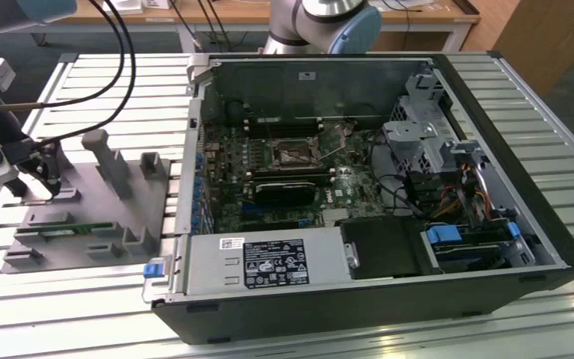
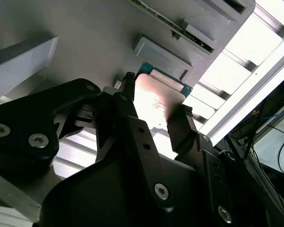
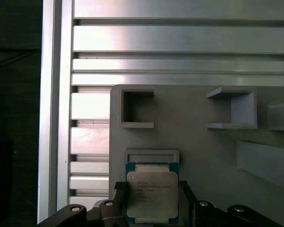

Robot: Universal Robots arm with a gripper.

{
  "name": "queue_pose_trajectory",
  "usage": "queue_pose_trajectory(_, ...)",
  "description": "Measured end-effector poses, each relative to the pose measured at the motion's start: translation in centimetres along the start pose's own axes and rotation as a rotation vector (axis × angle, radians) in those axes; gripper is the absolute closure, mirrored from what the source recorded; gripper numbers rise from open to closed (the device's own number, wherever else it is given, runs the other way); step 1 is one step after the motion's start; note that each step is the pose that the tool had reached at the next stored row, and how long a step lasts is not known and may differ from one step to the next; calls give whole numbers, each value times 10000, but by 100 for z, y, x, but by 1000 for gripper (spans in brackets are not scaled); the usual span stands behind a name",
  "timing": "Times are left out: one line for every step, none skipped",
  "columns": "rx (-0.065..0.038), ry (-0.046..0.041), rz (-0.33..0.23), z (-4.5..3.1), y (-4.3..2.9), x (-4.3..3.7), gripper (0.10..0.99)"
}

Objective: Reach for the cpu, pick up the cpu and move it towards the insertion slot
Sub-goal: 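Pick up the cpu and move it towards the insertion slot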

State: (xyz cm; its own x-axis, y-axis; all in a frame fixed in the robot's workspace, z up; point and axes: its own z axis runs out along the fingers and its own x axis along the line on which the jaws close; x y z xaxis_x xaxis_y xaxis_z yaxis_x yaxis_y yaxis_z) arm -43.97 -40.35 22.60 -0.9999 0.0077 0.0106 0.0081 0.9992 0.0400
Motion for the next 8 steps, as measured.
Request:
queue_pose_trajectory(0,0,0,-11,1,0,561)
queue_pose_trajectory(1,1,0,-23,1,0,561)
queue_pose_trajectory(0,-1,0,-35,2,0,561)
queue_pose_trajectory(0,-1,0,-48,2,1,561)
queue_pose_trajectory(0,1,0,-60,3,1,561)
queue_pose_trajectory(0,0,0,-71,3,1,561)
queue_pose_trajectory(0,0,0,-80,4,1,561)
queue_pose_trajectory(0,0,0,-91,4,1,561)
